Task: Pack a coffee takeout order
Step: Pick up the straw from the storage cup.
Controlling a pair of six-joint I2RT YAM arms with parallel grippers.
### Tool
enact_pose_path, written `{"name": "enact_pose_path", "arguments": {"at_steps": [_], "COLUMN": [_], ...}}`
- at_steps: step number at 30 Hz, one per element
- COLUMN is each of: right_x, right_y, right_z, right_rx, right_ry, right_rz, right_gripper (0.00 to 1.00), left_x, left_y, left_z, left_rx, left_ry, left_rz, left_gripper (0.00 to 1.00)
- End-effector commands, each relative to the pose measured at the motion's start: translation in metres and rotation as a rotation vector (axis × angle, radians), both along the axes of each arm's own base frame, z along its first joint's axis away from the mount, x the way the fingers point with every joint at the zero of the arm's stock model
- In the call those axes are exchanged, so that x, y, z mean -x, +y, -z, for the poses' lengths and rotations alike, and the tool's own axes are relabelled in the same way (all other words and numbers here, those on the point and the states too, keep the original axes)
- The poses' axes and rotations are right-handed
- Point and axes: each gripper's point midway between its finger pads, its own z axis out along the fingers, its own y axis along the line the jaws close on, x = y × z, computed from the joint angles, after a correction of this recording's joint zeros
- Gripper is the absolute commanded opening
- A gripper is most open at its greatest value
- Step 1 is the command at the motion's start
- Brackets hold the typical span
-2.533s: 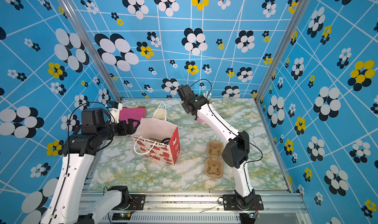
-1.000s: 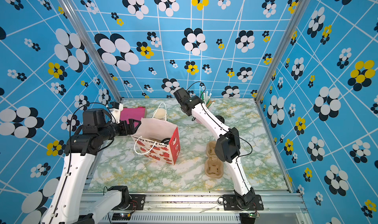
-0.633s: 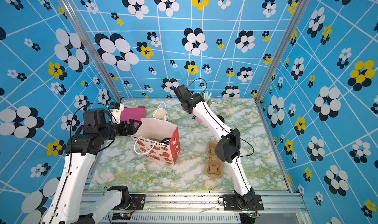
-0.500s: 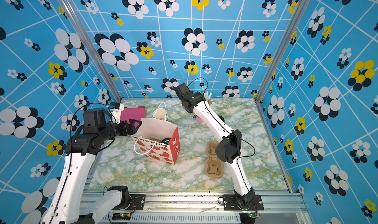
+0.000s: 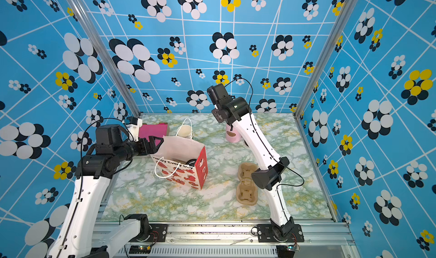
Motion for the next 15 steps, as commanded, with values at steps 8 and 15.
{"name": "enact_pose_path", "arguments": {"at_steps": [8,15], "right_x": [0.049,0.072], "right_y": [-0.007,-0.014], "right_z": [-0.067,-0.1], "right_rx": [-0.148,-0.198], "right_ry": [-0.073,-0.133], "right_rz": [-0.065,-0.088], "right_gripper": [0.0,0.0], "left_x": [-0.004,-0.005], "left_y": [0.0,0.0], "left_z": [0.0,0.001], "left_rx": [0.021,0.024], "left_ry": [-0.003,0.002], "left_rz": [-0.002,-0.004], "left_gripper": [0.93,0.94]}}
